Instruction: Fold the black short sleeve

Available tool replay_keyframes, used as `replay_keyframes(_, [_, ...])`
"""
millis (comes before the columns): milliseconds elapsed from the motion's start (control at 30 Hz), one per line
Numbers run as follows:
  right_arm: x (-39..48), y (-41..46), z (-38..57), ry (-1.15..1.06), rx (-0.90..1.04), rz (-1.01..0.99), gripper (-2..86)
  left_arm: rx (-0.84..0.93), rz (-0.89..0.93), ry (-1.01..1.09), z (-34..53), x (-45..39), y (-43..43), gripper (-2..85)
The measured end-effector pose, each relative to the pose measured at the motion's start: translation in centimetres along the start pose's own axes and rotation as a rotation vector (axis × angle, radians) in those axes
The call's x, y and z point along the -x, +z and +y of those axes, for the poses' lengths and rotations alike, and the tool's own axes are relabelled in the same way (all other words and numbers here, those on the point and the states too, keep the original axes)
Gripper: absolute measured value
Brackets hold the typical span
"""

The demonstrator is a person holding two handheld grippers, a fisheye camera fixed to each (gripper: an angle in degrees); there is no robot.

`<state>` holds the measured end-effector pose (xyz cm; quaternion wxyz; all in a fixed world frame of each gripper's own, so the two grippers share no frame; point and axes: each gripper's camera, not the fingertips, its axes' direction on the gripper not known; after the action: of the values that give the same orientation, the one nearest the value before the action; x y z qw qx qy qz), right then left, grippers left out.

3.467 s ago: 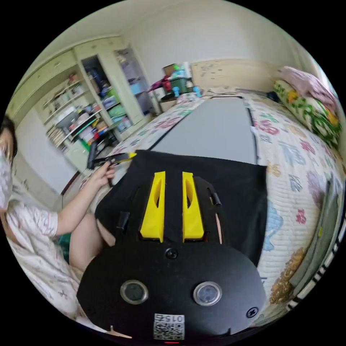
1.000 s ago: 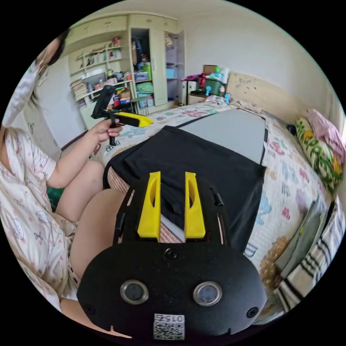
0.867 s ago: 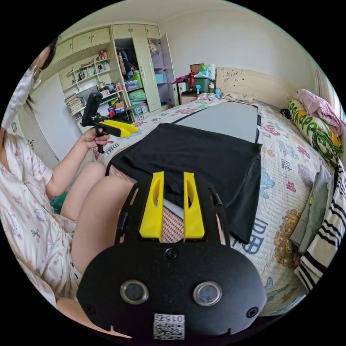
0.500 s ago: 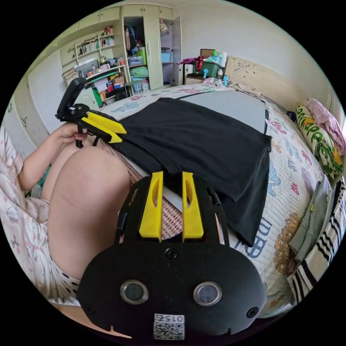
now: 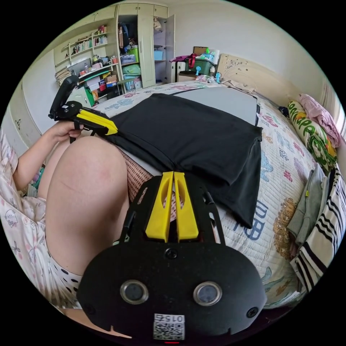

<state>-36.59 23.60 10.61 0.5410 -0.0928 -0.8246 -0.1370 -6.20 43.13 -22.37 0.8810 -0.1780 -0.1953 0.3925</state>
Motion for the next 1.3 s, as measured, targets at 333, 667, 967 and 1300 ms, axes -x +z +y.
replay_keyframes(333, [-9.4,-12.7,-2.4,0.459,-0.377,-0.136,7.4,0.074,0.048,0.01,-4.9,1.4,-0.2,1.8])
replay_keyframes(667, [-15.2,-15.7,-2.0,0.747,-0.333,-0.023,10.2,-0.098,0.182,0.062,-21.1,3.6,-2.0,5.7])
replay_keyframes(967, [-15.6,-14.7,-7.2,0.707,-0.273,-0.031,7.8,-0.098,0.146,0.017,-42.9,3.2,4.5,6.9])
replay_keyframes(1300, [-16.7,-14.1,-5.7,0.759,-0.353,-0.149,8.6,-0.007,0.276,-0.14,-60.4,2.2,12.2,9.1])
